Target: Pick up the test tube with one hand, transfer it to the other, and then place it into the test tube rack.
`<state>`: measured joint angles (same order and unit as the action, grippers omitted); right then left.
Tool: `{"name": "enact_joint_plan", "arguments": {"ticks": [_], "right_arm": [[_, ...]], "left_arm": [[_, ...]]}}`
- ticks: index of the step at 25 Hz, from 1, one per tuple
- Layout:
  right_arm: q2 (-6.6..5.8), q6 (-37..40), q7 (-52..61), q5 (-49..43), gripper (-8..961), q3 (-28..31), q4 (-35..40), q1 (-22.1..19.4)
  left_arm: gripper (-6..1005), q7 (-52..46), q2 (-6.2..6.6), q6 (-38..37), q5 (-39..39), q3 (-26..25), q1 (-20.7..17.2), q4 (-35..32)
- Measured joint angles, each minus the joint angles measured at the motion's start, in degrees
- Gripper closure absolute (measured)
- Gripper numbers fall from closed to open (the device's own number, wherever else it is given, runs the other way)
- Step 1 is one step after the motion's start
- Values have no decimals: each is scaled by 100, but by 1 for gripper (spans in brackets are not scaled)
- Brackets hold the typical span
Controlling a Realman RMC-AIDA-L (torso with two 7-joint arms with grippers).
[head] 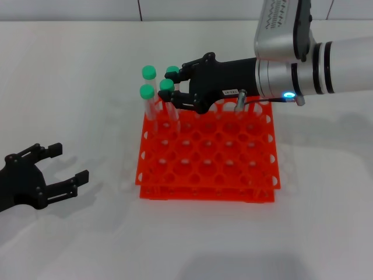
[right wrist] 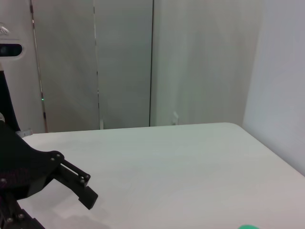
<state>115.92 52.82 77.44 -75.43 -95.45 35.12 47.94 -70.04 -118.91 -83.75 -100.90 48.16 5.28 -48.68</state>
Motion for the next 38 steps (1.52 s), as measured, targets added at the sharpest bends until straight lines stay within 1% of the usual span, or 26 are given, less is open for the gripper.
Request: {"name": "enact_joint_plan", "arguments": {"ticks": [4,9,15,19,26,28,30,35,38], "right_arm": [[1,-28,-2,4,604,3,-1,-47],[-5,-34,-11,49,536,55,26,-84],[-16,-117,-11,57,529,62,44,-161],[-37,15,-9,58,531,62,128,-233],[-92,341,129,15,534,97,668,-630],[-113,535,142,-2,533,204,817,-781],[-132,825,144,-64,532,457,951,-952],[-147,1518,121,-502,530,1401,1175,-1399],[-156,1764,62,-713,528,1821,1216,-1650]], "left_arm": [[123,0,0,0,0,1,0,-1],[123,0,0,0,-4,0,0,-2],[124,0,0,0,-26,0,6,-2],[123,0,0,0,-27,0,8,-2],[124,25,0,-16,-16,0,9,-7],[124,37,0,-31,-1,0,9,-21],[124,38,0,-34,4,0,13,-34],[124,41,0,-37,3,0,80,-28],[124,44,1,-37,-6,0,130,-21]]}}
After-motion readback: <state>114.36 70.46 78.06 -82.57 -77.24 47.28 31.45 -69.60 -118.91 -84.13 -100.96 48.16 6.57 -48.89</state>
